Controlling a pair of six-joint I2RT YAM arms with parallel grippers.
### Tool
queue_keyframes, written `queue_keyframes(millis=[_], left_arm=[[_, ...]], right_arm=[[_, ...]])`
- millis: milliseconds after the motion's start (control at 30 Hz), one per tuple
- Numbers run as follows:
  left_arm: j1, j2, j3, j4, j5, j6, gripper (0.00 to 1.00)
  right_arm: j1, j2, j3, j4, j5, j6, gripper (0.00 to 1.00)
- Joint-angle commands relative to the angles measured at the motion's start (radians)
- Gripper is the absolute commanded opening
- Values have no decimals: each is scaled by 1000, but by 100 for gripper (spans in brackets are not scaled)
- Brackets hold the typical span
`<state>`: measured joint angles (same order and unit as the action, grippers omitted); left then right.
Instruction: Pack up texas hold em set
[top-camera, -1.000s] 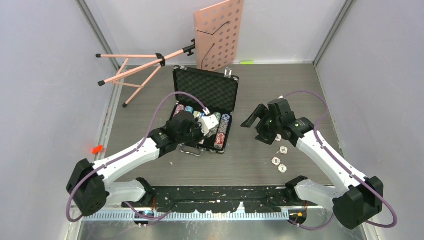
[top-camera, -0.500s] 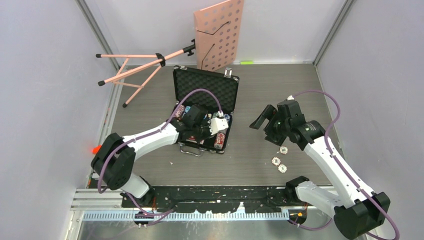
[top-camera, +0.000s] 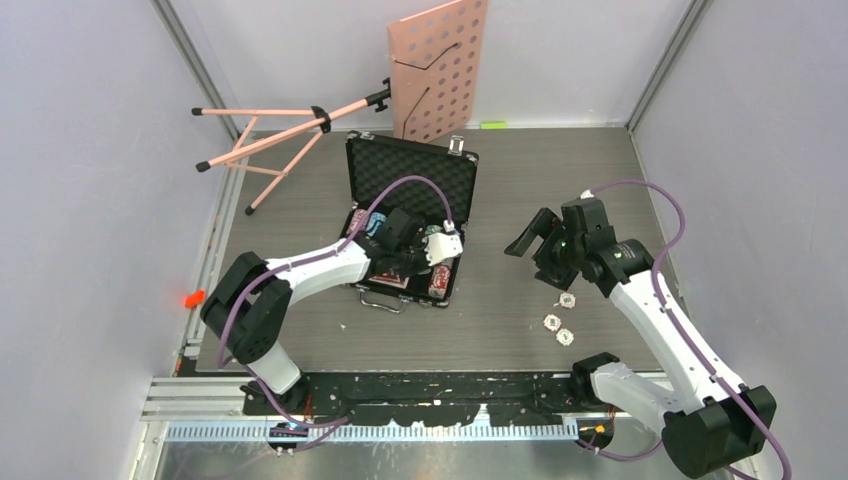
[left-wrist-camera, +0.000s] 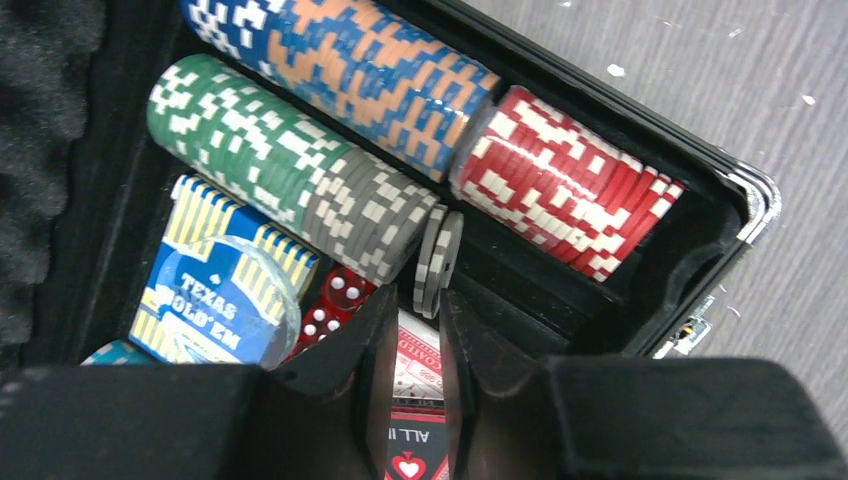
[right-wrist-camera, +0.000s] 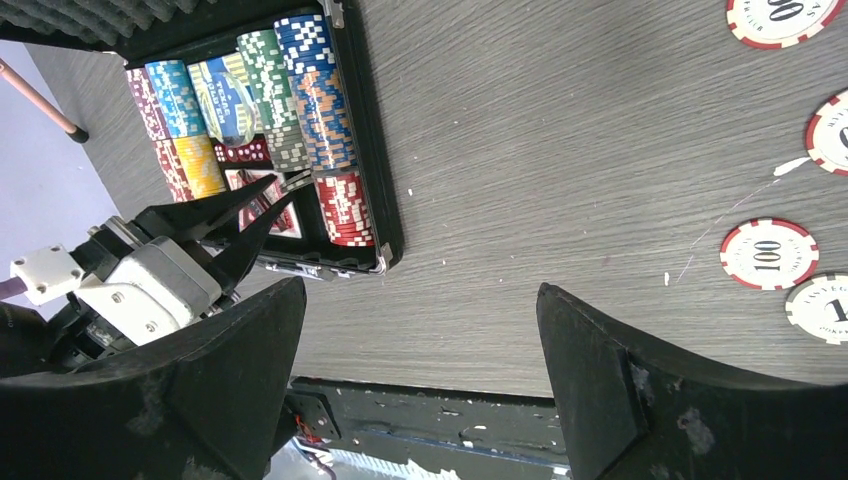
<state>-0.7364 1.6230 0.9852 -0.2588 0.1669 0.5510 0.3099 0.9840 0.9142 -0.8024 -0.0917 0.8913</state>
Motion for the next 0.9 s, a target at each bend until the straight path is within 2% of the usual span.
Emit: queue_keyframes(millis=[0,433,567,767,867], left_arm=[[5,-31,9,95,-62,-4,27],[5,-45,5,86,-103,-7,31],[4,-98,-14,72,-103,-13,43],[5,-239,-97,123,-112,-84,59],[5,-325,-159,208,-177,-204,77]], right_arm=[[-14,4,18,11,-31,-13,92],[-20,6,11,17,-19,-6,92],[-40,55,70,-105,149,-24,99],[-119,185,141,-185,331,-87,100],[-180,239,136,-154,337,-97,100]])
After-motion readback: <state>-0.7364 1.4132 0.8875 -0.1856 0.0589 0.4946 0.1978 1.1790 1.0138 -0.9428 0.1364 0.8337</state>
